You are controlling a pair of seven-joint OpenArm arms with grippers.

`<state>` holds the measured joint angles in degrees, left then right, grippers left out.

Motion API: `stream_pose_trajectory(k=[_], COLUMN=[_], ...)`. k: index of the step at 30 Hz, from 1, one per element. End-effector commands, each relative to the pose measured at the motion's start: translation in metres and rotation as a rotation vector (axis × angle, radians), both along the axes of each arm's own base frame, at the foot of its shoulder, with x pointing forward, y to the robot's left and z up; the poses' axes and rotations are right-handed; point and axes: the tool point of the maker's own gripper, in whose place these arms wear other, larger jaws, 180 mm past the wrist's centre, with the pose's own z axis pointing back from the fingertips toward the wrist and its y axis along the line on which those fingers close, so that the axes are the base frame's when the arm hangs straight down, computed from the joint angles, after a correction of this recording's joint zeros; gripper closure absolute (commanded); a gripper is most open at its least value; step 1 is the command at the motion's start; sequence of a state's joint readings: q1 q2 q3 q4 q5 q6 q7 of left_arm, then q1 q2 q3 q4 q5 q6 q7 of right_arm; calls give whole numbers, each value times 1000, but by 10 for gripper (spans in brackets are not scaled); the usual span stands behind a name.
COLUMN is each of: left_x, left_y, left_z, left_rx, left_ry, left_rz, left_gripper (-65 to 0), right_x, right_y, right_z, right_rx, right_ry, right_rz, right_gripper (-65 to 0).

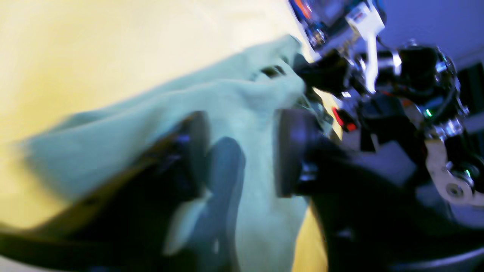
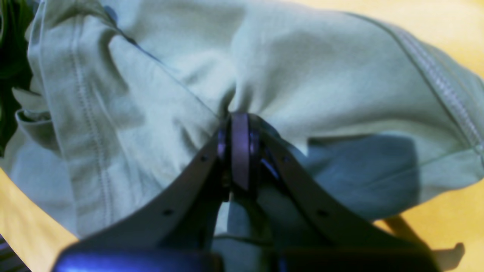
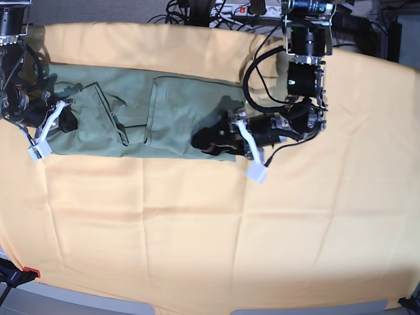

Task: Fold the T-shirt properly

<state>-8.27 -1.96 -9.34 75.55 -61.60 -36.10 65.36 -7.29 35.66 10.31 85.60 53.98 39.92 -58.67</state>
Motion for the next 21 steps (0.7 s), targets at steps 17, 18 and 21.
stream_pose_trajectory(k=[17, 18, 21], left_x=[24, 26, 30], left_y=[59, 68, 95], left_z=[22, 22, 23], left_rx=[15, 26, 66], left_ry=[-96, -99, -107], left_rz=[115, 130, 174], left_gripper=[0, 0, 0], right_x=[59, 62, 66], right_y=[-9, -16, -47], right_z=[68, 76, 97], right_rx=[83, 91, 86], right_ry=[-217, -242, -314], right_rz=[-55, -82, -176], right_gripper=[0, 0, 0])
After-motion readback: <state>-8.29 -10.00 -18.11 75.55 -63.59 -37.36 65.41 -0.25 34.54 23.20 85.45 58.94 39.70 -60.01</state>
